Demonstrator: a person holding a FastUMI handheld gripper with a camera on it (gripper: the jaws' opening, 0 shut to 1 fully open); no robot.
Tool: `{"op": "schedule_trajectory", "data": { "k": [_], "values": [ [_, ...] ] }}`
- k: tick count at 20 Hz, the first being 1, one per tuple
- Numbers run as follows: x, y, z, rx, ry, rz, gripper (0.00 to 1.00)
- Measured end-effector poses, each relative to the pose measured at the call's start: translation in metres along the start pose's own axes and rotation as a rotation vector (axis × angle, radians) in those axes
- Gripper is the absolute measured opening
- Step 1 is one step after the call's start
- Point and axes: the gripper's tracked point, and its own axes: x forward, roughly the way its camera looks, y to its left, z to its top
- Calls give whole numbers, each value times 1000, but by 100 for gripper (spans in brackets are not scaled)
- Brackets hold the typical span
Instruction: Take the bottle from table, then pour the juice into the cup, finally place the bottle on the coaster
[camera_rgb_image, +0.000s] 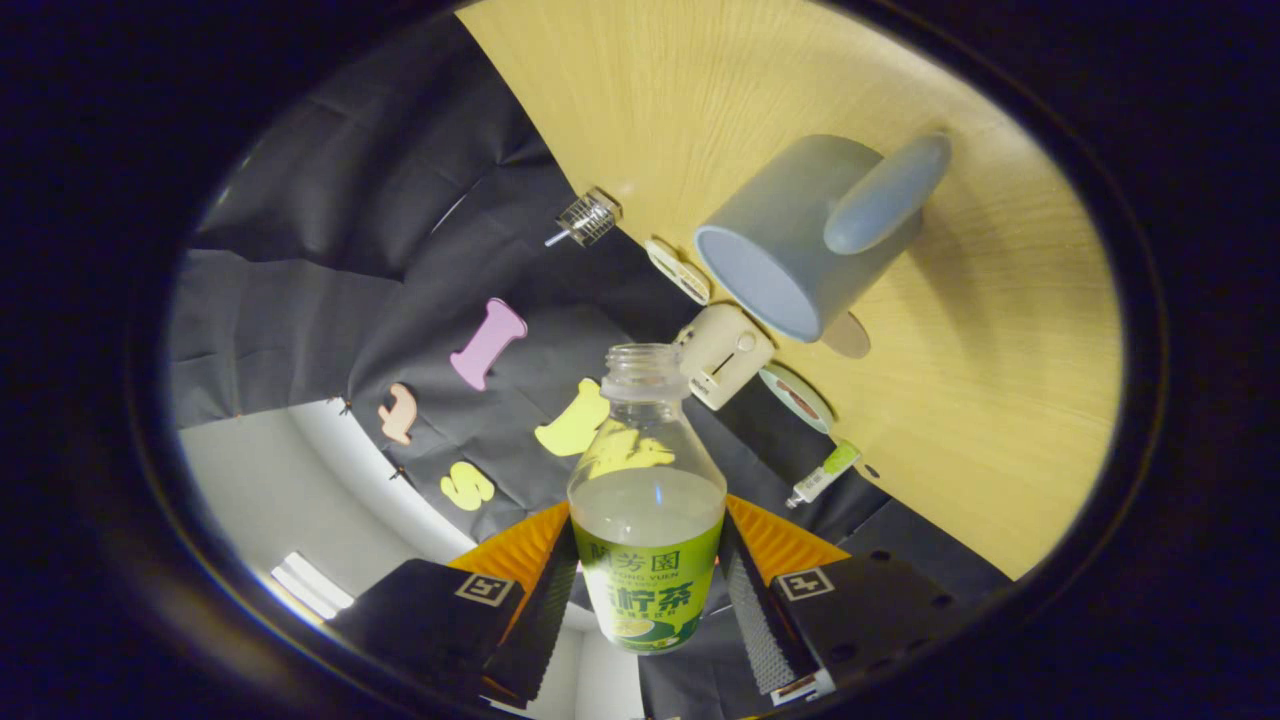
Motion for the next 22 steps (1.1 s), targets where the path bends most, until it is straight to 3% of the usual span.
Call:
{"op": "schedule_trajectory", "data": {
  "k": [7, 10, 15, 18, 22],
  "values": [
    [1, -27, 6, -205, -15, -123, 80],
    [0, -45, 10, -426, -8, -235, 80],
    [-4, -62, 17, -845, 73, -352, 80],
    [-7, -65, 24, -1006, 133, -368, 80],
    [-16, -67, 56, -1436, 117, -534, 80]
  ]
}}
